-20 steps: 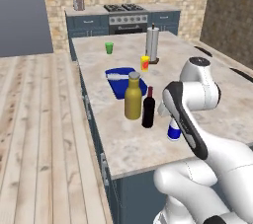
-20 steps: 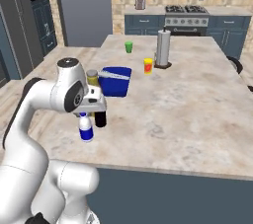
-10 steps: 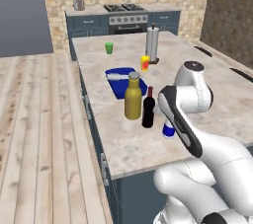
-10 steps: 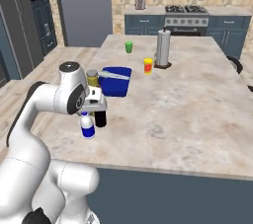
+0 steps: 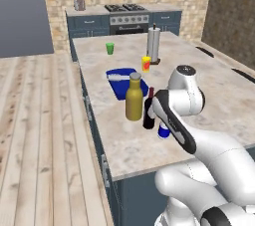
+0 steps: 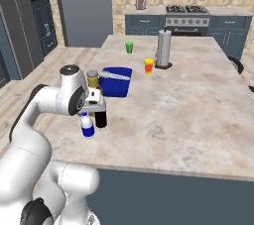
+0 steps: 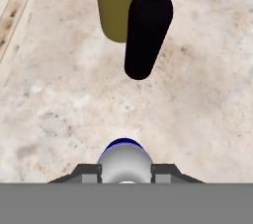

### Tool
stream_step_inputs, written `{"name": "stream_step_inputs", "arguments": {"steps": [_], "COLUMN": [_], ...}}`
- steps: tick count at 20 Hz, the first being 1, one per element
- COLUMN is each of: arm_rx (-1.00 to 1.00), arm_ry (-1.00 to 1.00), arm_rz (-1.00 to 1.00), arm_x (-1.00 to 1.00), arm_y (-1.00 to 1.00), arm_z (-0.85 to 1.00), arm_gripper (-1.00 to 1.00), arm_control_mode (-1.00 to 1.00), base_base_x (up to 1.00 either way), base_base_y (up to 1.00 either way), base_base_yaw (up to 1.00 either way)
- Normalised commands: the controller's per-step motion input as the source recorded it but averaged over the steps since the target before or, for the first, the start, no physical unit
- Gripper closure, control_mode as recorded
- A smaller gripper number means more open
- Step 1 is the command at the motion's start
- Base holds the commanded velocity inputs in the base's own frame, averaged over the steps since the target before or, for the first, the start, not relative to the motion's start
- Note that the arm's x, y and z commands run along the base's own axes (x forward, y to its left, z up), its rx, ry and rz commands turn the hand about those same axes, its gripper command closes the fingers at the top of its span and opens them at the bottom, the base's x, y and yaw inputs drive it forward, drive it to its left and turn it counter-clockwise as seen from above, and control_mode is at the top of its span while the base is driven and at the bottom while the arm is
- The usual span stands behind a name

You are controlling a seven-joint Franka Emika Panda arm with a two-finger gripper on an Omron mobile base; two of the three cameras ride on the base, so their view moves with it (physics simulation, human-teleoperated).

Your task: Place the drinks on the dining counter in a tight cluster.

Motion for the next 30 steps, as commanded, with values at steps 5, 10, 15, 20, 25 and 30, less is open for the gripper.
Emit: {"name": "stream_step_inputs", "arguments": {"steps": [5, 10, 15, 20, 25, 30], "arm_rx": [0.0, 0.0, 0.0, 0.0, 0.0, 0.0], "arm_ry": [-0.02, 0.0, 0.0, 0.0, 0.0, 0.0], "arm_rz": [0.0, 0.0, 0.0, 0.0, 0.0, 0.0], "arm_x": [0.19, 0.0, 0.07, 0.07, 0.08, 0.08], "arm_y": [0.02, 0.0, 0.0, 0.0, 0.0, 0.0], "arm_z": [-0.2, -0.13, -0.14, -0.2, -0.18, -0.2], "arm_gripper": [1.0, 1.0, 1.0, 1.0, 1.0, 1.0], "arm_control_mode": [-1.0, -1.0, -1.0, -1.0, -1.0, -1.0], "base_base_x": [0.0, 0.0, 0.0, 0.0, 0.0, 0.0], "base_base_y": [0.0, 0.0, 0.0, 0.0, 0.0, 0.0], "base_base_yaw": [0.0, 0.0, 0.0, 0.0, 0.0, 0.0]}}
